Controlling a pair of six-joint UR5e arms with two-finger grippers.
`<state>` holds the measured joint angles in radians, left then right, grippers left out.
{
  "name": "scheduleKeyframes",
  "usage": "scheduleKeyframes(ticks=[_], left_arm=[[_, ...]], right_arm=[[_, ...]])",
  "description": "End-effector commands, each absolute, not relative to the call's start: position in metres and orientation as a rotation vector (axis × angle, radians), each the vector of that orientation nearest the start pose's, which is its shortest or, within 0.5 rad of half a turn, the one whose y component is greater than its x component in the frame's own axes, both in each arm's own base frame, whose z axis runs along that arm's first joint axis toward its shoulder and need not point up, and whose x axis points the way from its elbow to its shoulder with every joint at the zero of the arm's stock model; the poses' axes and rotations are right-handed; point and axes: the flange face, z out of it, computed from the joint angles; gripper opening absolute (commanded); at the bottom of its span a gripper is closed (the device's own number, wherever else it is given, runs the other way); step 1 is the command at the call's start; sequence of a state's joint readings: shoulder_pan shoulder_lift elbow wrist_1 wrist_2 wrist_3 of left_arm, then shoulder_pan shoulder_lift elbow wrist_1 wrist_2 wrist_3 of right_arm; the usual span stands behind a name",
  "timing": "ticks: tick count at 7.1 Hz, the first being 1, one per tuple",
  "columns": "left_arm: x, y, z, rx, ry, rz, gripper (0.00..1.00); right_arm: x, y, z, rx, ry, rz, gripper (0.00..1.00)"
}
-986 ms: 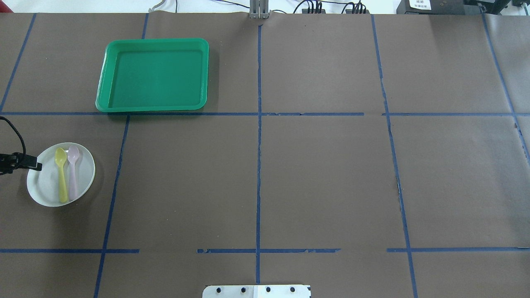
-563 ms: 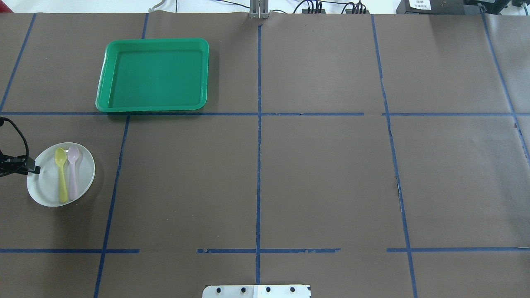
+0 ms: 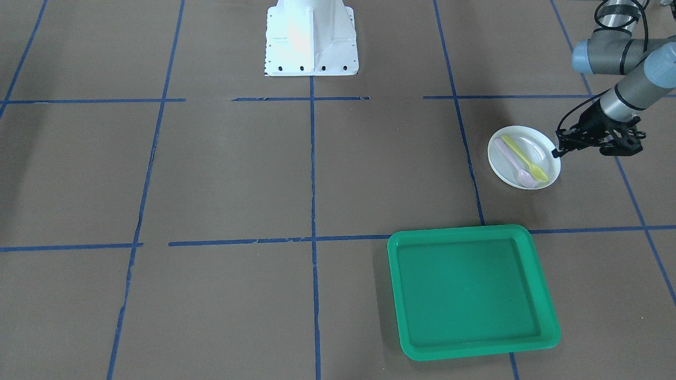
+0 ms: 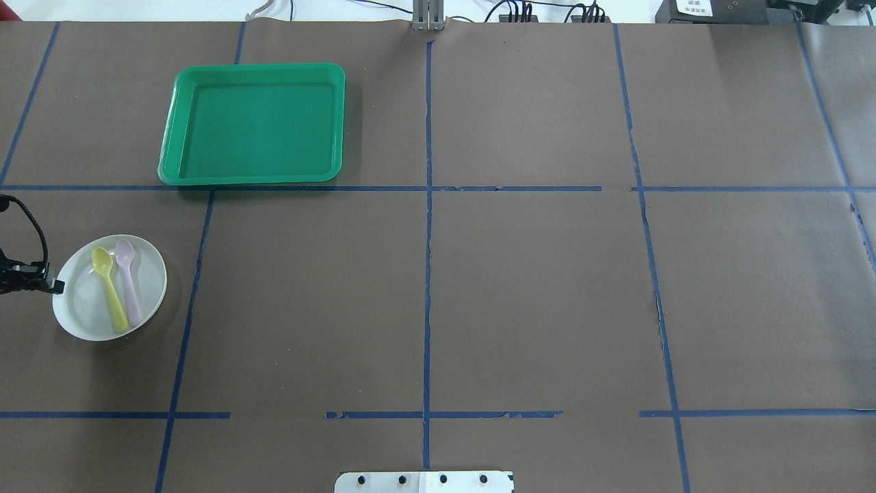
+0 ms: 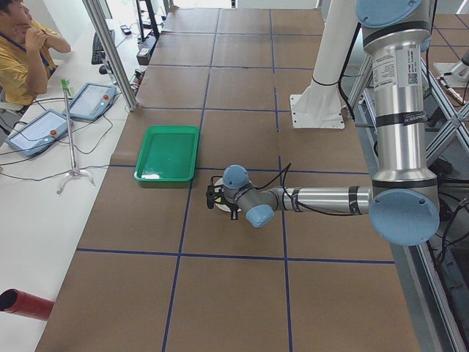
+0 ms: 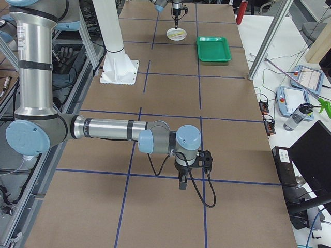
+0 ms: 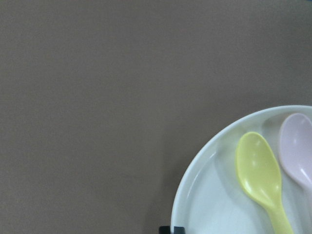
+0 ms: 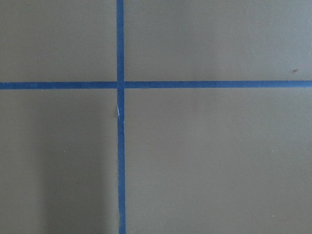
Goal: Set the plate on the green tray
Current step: 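Lift the plate with the left gripper and carry it over the green tray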
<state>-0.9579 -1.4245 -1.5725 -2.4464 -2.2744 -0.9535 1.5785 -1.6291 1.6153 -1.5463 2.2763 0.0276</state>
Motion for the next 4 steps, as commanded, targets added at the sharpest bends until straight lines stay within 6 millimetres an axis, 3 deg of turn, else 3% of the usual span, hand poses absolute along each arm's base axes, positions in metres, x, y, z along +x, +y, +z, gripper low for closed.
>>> scheduleKeyframes(ticks=[1, 3, 4], left_arm=[[0.167, -0.438, 0.583, 0.100, 1.048, -0.097, 0.00], [0.154, -0.488, 0.533, 0.200, 1.107, -0.102, 0.00], [0.165, -0.518, 0.504, 0.247, 1.130, -0.081, 0.00]], right_arm=[[0.072, -0.467, 0.667, 0.003, -0.706, 0.030, 1.00], [0.072, -0.467, 0.667, 0.003, -0.704, 0.030, 1.00], [0.072, -0.467, 0.667, 0.003, -0.704, 0.030, 1.00]])
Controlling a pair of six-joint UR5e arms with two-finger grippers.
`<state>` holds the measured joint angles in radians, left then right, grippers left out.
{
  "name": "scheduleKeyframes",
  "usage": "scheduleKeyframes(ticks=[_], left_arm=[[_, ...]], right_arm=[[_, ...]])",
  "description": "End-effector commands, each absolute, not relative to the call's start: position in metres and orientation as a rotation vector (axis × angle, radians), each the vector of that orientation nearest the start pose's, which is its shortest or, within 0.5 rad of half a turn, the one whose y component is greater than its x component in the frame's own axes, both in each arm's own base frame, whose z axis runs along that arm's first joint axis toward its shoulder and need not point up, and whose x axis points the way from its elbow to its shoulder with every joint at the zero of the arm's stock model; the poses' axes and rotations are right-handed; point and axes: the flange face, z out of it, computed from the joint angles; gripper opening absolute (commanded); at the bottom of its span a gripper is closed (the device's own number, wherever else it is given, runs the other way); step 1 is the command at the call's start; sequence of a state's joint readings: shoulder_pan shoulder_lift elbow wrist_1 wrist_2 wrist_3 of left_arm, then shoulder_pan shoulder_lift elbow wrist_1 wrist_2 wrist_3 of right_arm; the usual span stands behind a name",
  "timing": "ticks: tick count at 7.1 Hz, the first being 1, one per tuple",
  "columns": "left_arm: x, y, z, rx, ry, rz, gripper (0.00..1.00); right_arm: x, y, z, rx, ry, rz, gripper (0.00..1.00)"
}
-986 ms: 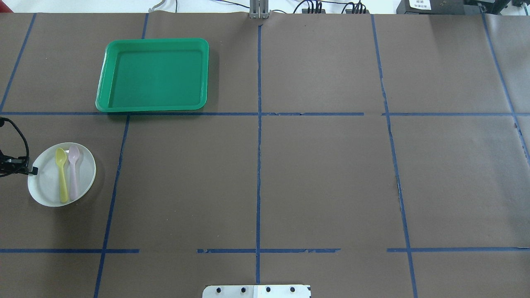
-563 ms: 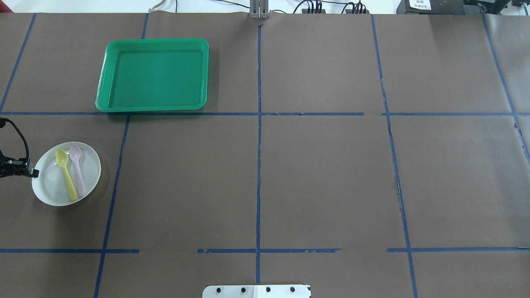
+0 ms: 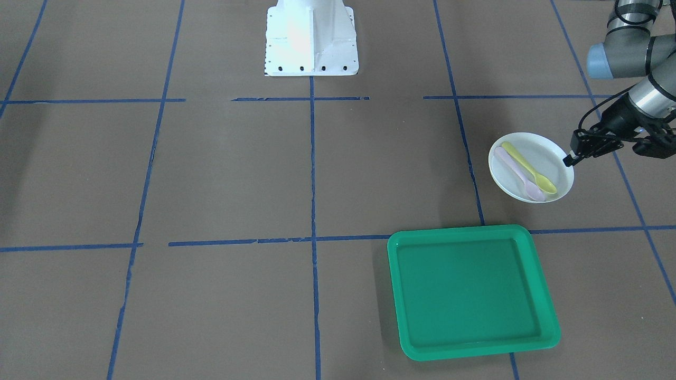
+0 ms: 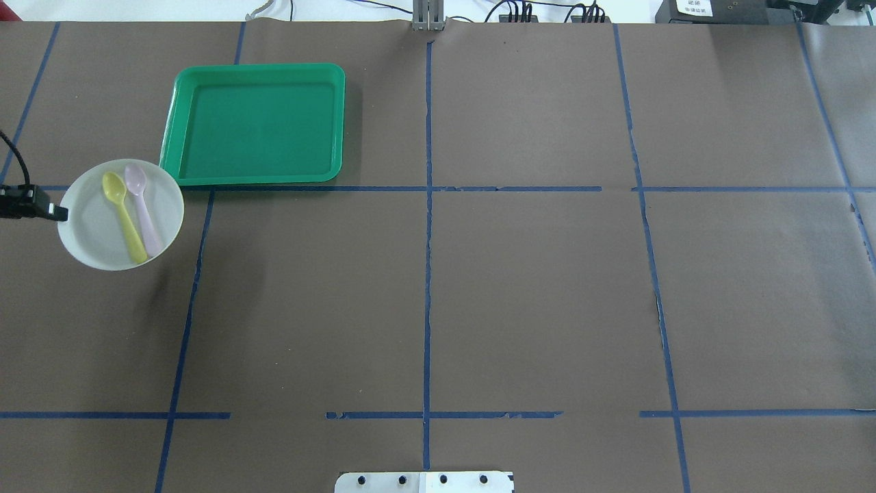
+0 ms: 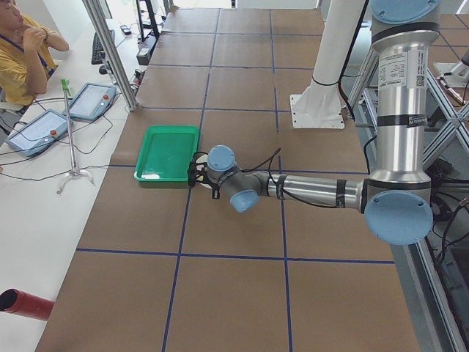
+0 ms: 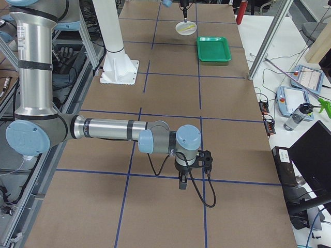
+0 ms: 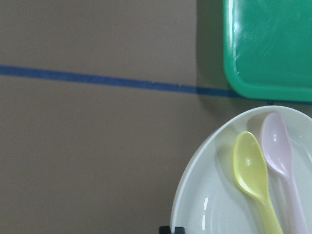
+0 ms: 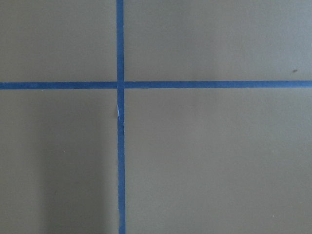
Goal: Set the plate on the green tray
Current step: 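Lift the plate with the left gripper and carry it over the green tray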
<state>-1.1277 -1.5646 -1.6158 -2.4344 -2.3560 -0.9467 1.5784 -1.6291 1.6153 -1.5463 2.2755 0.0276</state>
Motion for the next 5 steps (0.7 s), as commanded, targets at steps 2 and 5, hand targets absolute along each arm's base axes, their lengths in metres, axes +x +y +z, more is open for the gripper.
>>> scheduleKeyframes(ticks=[2, 5], left_arm=[[0.204, -0.606, 0.473, 0.278, 1.139, -0.051, 0.00], [0.243, -0.686, 0.482, 0.282, 1.077, 0.052, 0.00]], right_arm=[[0.072, -0.467, 0.667, 0.003, -0.704, 0.030, 1.00], [0.072, -0.467, 0.667, 0.003, -0.704, 0.030, 1.00]])
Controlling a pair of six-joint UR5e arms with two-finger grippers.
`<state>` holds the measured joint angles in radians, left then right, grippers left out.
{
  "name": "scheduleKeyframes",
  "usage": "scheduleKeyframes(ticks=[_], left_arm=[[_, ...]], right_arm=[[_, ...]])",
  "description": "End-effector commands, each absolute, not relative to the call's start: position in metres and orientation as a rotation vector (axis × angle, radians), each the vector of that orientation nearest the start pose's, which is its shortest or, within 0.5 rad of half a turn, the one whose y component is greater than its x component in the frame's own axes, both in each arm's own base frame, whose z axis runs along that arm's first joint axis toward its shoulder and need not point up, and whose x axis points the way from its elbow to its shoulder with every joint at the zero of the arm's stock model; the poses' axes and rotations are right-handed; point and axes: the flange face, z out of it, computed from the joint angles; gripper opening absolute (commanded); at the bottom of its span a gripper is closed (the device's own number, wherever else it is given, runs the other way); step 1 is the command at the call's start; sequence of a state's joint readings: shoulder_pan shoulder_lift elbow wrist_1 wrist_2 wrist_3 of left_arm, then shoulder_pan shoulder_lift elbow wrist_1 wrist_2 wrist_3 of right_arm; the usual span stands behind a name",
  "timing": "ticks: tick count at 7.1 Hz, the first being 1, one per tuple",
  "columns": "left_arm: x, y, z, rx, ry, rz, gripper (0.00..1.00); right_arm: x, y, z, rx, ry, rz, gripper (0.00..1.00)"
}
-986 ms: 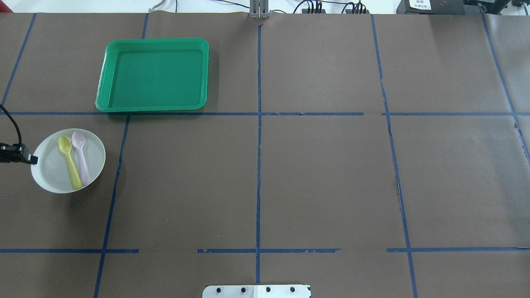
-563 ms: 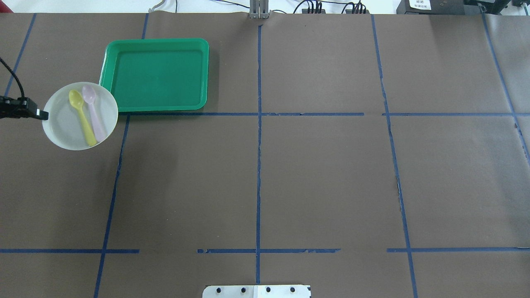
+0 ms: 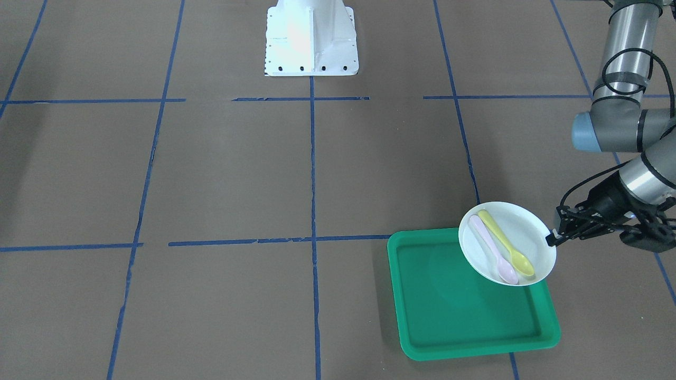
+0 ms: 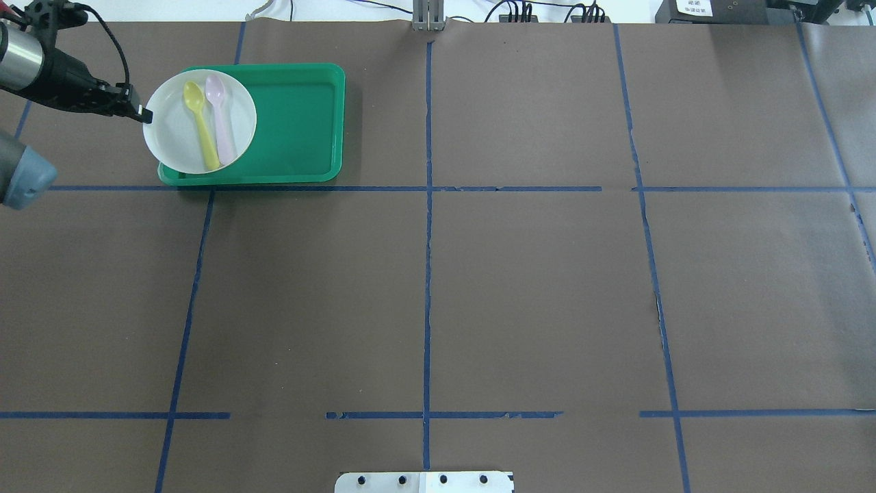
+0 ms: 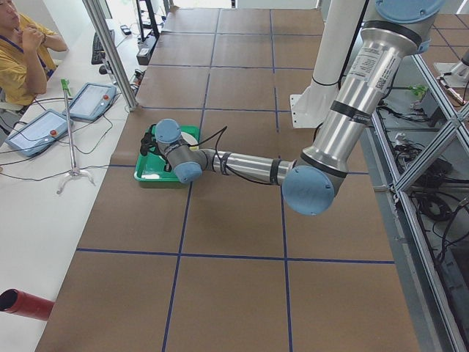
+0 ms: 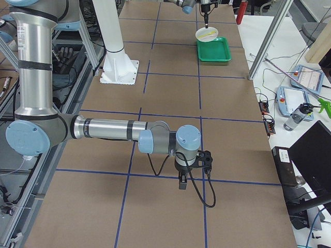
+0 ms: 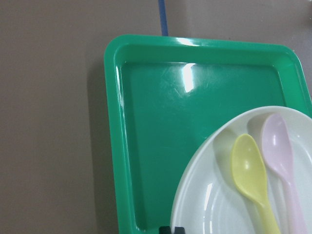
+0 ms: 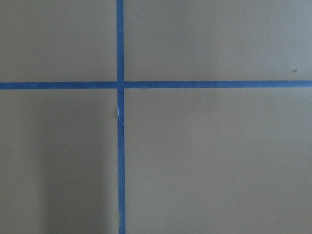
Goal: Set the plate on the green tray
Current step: 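Lift the plate with the left gripper and carry it over the green tray, then lower the plate onto the green tray and open the left gripper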
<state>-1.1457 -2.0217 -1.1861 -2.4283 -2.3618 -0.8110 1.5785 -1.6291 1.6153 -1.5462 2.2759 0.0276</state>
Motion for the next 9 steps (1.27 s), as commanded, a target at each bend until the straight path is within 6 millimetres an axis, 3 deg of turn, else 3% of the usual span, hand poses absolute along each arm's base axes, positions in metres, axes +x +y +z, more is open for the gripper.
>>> scheduleKeyframes(ticks=[1, 2, 5, 6, 7, 9], left_arm=[[0.261, -0.713, 0.480, 0.255, 1.063, 0.051, 0.00], [0.279, -0.719, 0.478, 0.238, 1.059, 0.068, 0.00], [0.317, -0.703, 0.480, 0.212, 1.058, 0.112, 0.00], [0.319, -0.701, 0.483, 0.209, 1.056, 0.113, 0.25], [0.317, -0.702, 0.482, 0.199, 1.058, 0.090, 0.99], [0.301, -0.708, 0.476, 0.201, 1.066, 0.047, 1.00]], right_arm=[[0.072, -0.467, 0.668, 0.002, -0.706, 0.031, 1.00], [0.072, -0.467, 0.667, 0.003, -0.706, 0.030, 1.00], [0.072, -0.467, 0.667, 0.003, -0.706, 0.030, 1.00], [0.072, -0.467, 0.667, 0.003, -0.706, 0.030, 1.00], [0.072, -0.467, 0.667, 0.003, -0.706, 0.030, 1.00], [0.072, -0.467, 0.667, 0.002, -0.704, 0.031, 1.00]])
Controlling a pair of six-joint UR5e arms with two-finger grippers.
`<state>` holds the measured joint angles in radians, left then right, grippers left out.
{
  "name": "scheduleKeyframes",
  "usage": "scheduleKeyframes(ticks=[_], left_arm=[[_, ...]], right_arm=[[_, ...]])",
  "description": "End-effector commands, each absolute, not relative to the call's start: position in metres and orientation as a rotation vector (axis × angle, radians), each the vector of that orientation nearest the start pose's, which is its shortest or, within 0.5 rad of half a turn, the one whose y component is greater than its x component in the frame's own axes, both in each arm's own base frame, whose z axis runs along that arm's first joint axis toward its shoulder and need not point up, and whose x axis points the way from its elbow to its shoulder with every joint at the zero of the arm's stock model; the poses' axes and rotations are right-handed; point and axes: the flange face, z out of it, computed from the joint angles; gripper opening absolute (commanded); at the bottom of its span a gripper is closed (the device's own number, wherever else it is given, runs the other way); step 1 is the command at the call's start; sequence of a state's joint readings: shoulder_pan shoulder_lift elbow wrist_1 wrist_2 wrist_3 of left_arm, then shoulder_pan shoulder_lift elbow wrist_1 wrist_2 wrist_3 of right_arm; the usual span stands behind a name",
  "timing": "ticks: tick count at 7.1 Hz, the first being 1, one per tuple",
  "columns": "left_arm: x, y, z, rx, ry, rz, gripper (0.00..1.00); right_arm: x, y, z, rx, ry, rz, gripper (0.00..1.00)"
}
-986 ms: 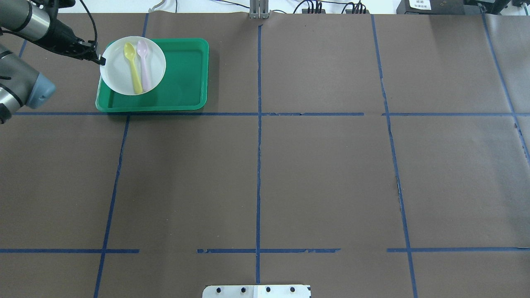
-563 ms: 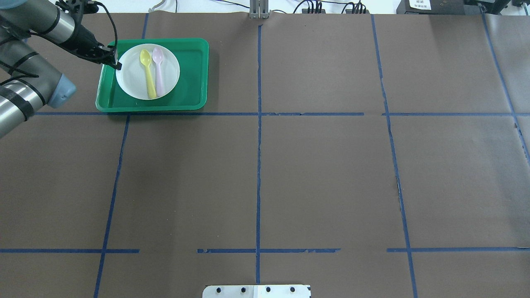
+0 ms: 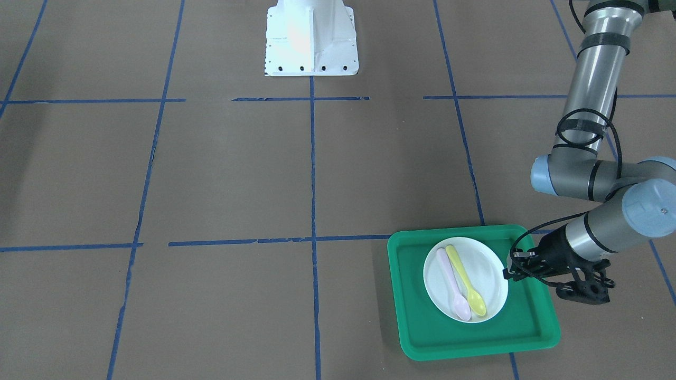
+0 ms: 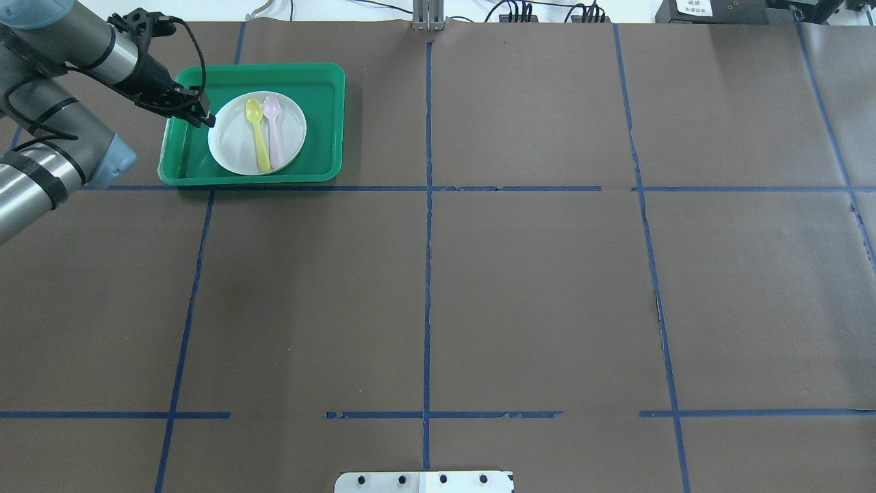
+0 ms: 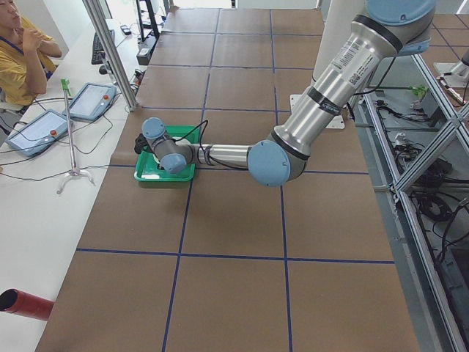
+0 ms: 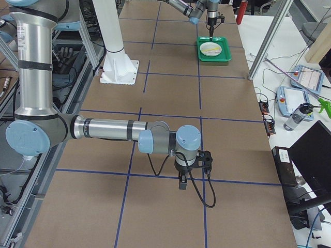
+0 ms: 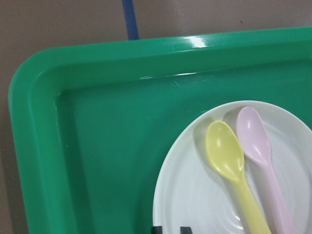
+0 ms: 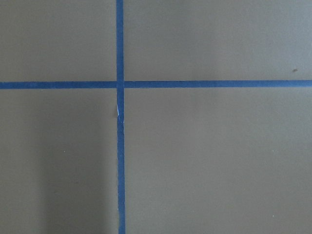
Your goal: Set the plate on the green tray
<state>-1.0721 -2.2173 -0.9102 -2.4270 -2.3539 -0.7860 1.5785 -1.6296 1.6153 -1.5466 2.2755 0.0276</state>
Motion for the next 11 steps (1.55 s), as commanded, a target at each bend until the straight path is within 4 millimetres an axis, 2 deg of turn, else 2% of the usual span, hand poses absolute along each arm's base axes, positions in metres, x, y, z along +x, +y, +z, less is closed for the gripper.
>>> scheduleKeyframes(ticks=[1, 3, 4, 5, 6, 8, 9, 11], left_arm=[[0.276, -0.704, 0.476, 0.228, 1.069, 0.036, 1.00], [0.218, -0.660, 0.490, 0.167, 1.014, -0.039, 1.00], [0.176, -0.641, 0.498, 0.183, 0.972, -0.015, 1.00], [0.127, -0.603, 0.526, 0.175, 0.912, 0.020, 1.00], [0.075, -0.561, 0.545, 0.186, 0.871, 0.048, 1.00], [0.001, -0.487, 0.592, 0.220, 0.821, 0.089, 1.00], [-0.027, -0.458, 0.614, 0.227, 0.802, 0.095, 1.00], [-0.054, -0.442, 0.637, 0.157, 0.778, 0.103, 1.00]], right_arm=[[0.072, -0.467, 0.667, 0.003, -0.706, 0.030, 1.00], [0.072, -0.467, 0.667, 0.003, -0.706, 0.030, 1.00], [0.072, -0.467, 0.667, 0.003, -0.704, 0.030, 1.00], [0.072, -0.467, 0.667, 0.003, -0.706, 0.030, 1.00], [0.072, -0.467, 0.667, 0.003, -0.704, 0.030, 1.00], [0.072, -0.467, 0.667, 0.003, -0.704, 0.030, 1.00], [0.072, -0.467, 0.667, 0.003, -0.704, 0.030, 1.00], [0.072, -0.467, 0.667, 0.002, -0.704, 0.031, 1.00]])
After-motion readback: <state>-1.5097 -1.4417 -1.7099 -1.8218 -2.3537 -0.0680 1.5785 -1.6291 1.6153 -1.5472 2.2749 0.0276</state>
